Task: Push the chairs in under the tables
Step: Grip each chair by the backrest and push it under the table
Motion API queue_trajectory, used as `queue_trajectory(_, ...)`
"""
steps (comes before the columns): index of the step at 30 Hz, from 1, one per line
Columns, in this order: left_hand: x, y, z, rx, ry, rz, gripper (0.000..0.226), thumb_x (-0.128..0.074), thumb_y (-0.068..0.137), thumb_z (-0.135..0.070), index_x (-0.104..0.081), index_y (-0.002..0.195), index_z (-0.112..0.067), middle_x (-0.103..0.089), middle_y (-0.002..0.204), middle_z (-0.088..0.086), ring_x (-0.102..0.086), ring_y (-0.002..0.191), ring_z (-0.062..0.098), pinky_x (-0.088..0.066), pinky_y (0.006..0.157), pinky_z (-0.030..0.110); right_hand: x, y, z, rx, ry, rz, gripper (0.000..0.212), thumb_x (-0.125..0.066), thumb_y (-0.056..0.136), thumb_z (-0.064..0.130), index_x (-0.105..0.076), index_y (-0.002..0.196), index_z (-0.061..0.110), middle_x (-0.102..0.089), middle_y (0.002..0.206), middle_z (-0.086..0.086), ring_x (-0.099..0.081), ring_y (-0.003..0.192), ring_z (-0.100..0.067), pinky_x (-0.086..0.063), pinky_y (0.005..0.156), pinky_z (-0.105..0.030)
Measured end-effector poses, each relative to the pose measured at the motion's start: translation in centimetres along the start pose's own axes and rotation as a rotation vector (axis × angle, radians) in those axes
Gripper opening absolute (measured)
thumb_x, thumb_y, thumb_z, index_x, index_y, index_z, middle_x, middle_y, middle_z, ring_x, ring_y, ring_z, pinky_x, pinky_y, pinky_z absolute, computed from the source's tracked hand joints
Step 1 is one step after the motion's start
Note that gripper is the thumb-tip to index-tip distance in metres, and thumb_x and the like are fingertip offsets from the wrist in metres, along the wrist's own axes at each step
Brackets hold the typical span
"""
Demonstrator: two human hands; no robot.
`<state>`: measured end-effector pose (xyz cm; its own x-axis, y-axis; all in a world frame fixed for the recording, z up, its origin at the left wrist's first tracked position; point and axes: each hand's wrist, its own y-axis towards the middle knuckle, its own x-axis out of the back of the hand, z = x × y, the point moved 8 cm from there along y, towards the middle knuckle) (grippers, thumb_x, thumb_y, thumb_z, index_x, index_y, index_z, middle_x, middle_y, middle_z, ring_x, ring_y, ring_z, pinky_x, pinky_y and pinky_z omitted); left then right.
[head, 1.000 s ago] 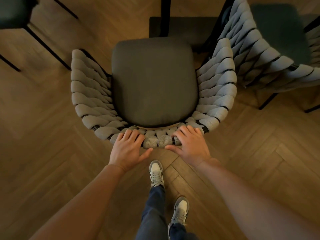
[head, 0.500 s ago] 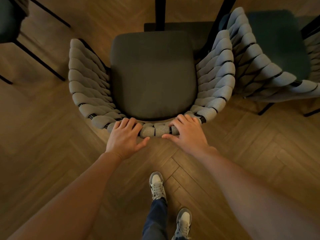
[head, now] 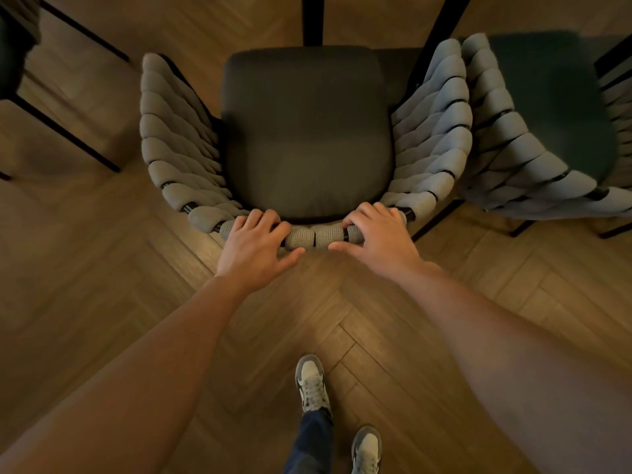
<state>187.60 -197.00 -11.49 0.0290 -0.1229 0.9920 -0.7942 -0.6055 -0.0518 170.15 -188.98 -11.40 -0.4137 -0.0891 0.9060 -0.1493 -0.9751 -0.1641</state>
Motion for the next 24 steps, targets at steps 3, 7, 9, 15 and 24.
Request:
queue_trajectory(3,0.2,1.6,0.3,0.003,-0.012,0.007,0.054,-0.035,0.093,-0.064,-0.060,0.116,-0.023,-0.056,0.111,0.002,-0.047,0.103,0.023,-0.040,0.086,0.040,0.6,1.5,-0.8,-0.020,0.013,0.025,0.051,-0.051,0.086,0.071,-0.062,0.110,0.027,-0.051,0.108,0.009,-0.044,0.106,-0.013,-0.030,0.099,-0.036)
queue_trajectory(7,0.2,2.3,0.6,0.005,-0.002,0.012,0.054,-0.035,0.093,-0.064,-0.060,0.116,-0.023,-0.055,0.112,0.001,-0.047,0.103,0.022,-0.040,0.086,0.039,0.8,2.2,-0.9,-0.023,-0.005,0.027,0.053,-0.051,0.086,0.071,-0.062,0.111,0.025,-0.053,0.110,0.007,-0.044,0.108,-0.014,-0.029,0.099,-0.036)
queue_trajectory(9,0.2,2.2,0.7,0.003,0.003,0.015,0.054,-0.035,0.093,-0.064,-0.060,0.116,-0.023,-0.055,0.112,0.001,-0.047,0.103,0.022,-0.040,0.086,0.039,0.8,2.1,-0.8,-0.023,-0.008,0.023,0.053,-0.052,0.087,0.070,-0.062,0.112,0.025,-0.054,0.111,0.006,-0.046,0.109,-0.015,-0.030,0.101,-0.037)
queue_trajectory(15,0.5,2.2,0.5,0.029,0.007,0.093,0.055,-0.034,0.094,-0.065,-0.056,0.122,-0.024,-0.053,0.118,0.001,-0.046,0.108,0.021,-0.039,0.093,0.039,1.1,2.3,-0.6,-0.054,0.026,0.069,0.052,-0.055,0.085,0.069,-0.061,0.116,0.027,-0.054,0.114,0.008,-0.046,0.113,-0.015,-0.030,0.104,-0.040)
queue_trajectory(24,3.1,1.1,0.4,0.247,-0.136,0.127,0.043,-0.039,0.099,-0.052,-0.055,0.127,-0.024,-0.053,0.128,0.000,-0.040,0.123,0.022,-0.031,0.107,0.041,3.1,1.7,-0.4,-0.089,0.191,0.107,0.034,-0.059,0.093,0.050,-0.061,0.117,0.025,-0.054,0.109,0.008,-0.047,0.107,-0.011,-0.043,0.095,-0.037)
